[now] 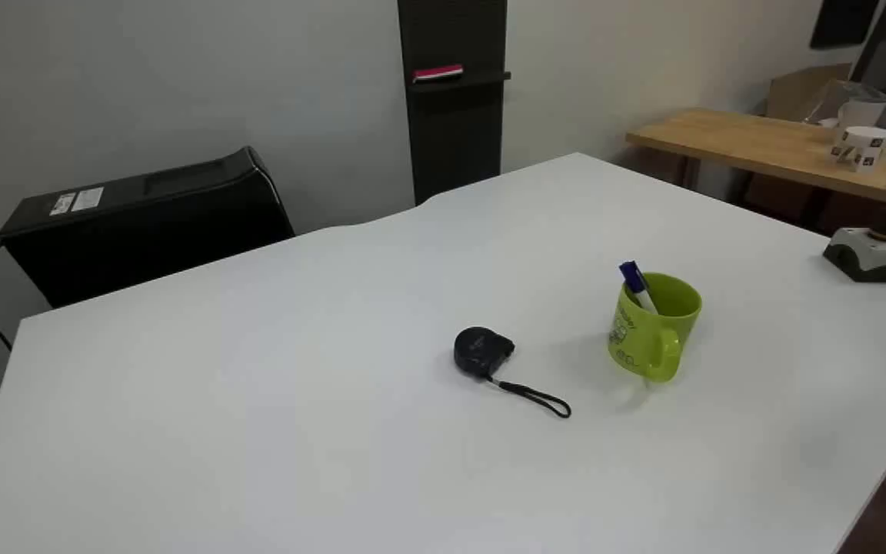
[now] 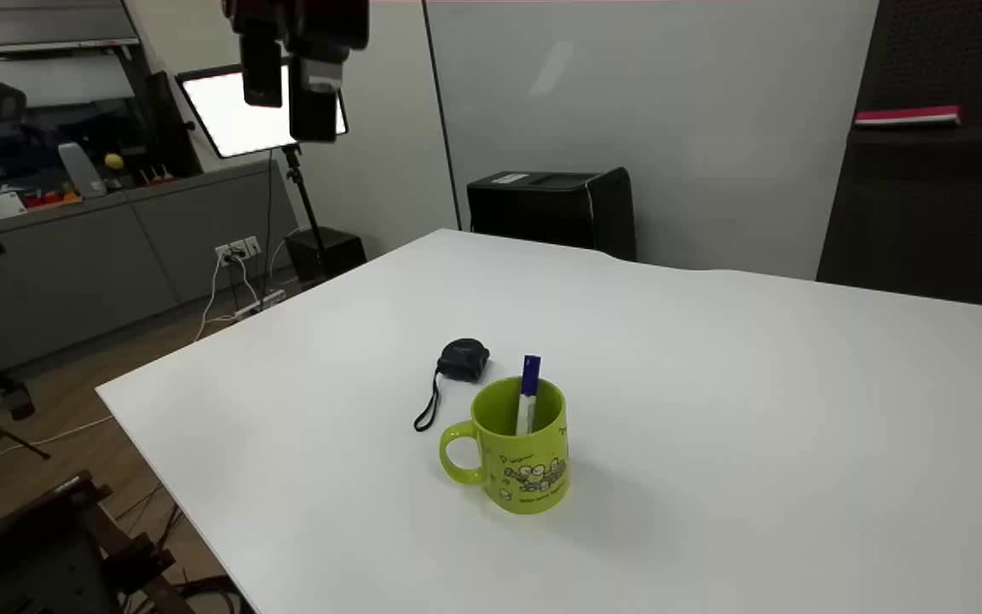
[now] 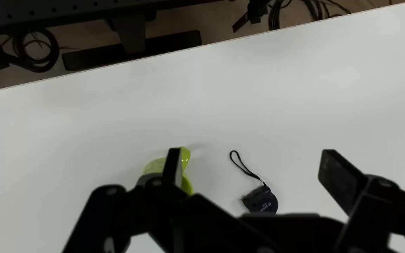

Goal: Take the blue marker out of the yellow mug

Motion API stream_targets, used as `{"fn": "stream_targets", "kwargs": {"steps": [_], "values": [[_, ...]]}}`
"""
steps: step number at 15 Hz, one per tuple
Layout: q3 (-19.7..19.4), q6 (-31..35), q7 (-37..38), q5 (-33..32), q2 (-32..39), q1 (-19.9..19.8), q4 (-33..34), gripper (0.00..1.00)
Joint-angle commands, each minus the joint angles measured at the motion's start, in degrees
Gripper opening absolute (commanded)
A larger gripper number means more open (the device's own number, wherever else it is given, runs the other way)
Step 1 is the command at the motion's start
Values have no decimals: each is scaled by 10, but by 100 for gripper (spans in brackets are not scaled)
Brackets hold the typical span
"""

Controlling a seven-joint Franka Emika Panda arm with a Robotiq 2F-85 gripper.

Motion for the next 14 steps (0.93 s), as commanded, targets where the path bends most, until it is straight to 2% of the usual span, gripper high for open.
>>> {"fn": "stream_targets", "kwargs": {"steps": [1, 12, 14], "values": [[6, 0, -2, 2, 0, -6, 1, 100], [5, 1, -2, 2, 0, -6, 1, 100], [0, 9, -24, 3, 21, -6, 3, 100]]}}
